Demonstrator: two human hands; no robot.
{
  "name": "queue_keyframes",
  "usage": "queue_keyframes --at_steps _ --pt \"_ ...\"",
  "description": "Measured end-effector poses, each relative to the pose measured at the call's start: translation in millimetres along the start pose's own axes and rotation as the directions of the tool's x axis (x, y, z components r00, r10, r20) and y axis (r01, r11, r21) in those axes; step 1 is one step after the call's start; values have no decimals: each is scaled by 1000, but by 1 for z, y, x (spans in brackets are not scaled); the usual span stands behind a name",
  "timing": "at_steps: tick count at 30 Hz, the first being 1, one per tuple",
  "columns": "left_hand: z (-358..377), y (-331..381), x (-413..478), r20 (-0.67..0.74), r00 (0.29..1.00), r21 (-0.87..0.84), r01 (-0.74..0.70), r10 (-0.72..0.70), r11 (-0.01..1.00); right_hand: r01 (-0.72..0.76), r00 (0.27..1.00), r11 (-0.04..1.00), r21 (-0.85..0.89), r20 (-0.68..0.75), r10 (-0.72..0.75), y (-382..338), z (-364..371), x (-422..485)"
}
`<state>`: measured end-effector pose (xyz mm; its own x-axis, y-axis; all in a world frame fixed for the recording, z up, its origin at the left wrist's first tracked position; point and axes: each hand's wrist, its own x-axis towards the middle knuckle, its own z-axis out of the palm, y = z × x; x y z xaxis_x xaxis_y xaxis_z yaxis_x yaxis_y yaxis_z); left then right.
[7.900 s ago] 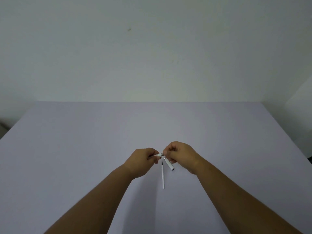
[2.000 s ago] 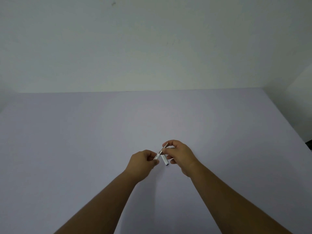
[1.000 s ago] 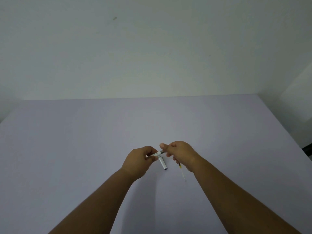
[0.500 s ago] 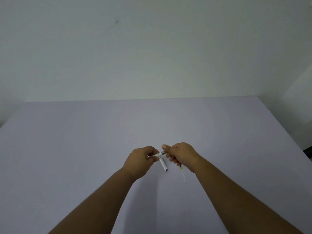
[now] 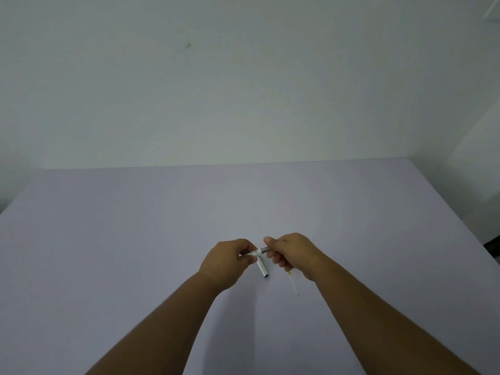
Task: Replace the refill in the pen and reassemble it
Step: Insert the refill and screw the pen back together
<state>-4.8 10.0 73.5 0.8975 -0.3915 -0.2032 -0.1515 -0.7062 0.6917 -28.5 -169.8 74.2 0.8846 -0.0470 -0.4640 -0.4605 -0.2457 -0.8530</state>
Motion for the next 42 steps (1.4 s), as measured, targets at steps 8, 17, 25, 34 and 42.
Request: queue_keyframes --at_steps 8,17,25,34,42 --pt "2 3 -1 0 1000 19 5 -5 1000 -13 1000 999 -35 2 14 -2 -1 -3" --pt "6 6 -1 -22 1000 63 -2 3 998 -48 999 994 -100 -6 48 0 -2 -3" --pt "7 8 2 -19 1000 55 -8 9 998 -58 998 994 -88 23 60 -2 -6 -2" --pt "9 7 4 -22 1000 75 -13 15 997 -64 997 998 -22 40 64 -2 -7 0" --pt "15 5 7 -64 997 177 -39 51 983 -134 991 977 165 48 128 0 -6 5"
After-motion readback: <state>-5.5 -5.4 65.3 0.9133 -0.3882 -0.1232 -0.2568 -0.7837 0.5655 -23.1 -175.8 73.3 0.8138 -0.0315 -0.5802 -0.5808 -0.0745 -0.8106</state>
